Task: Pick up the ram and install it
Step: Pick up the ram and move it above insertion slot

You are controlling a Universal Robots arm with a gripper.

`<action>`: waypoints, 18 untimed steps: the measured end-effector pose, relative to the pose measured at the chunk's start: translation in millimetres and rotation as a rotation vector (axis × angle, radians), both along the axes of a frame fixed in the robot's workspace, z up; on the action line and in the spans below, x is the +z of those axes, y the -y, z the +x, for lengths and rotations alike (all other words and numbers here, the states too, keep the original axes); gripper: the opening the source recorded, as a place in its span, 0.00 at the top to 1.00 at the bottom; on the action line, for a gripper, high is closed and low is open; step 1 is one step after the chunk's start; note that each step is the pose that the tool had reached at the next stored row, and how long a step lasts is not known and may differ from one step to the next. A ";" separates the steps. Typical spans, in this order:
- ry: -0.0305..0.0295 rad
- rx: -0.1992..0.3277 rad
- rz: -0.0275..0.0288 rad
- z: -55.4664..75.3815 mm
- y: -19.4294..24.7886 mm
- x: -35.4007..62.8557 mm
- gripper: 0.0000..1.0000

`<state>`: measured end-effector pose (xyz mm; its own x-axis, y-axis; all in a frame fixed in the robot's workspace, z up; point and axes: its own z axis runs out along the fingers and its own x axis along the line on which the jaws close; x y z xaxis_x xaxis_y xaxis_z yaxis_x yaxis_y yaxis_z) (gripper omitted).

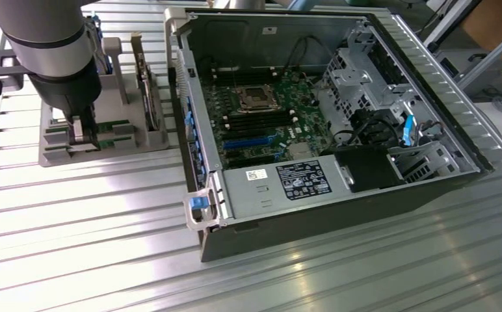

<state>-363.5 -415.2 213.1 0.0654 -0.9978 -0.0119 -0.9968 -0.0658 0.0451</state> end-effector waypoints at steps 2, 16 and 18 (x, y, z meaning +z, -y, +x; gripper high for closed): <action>0.0000 0.001 -0.0011 0.0 0.0 -1.7 0.58; 0.0000 0.001 -0.0023 0.0 0.0 -5.5 0.72; 0.0000 0.001 -0.0023 0.0 0.0 -5.5 0.78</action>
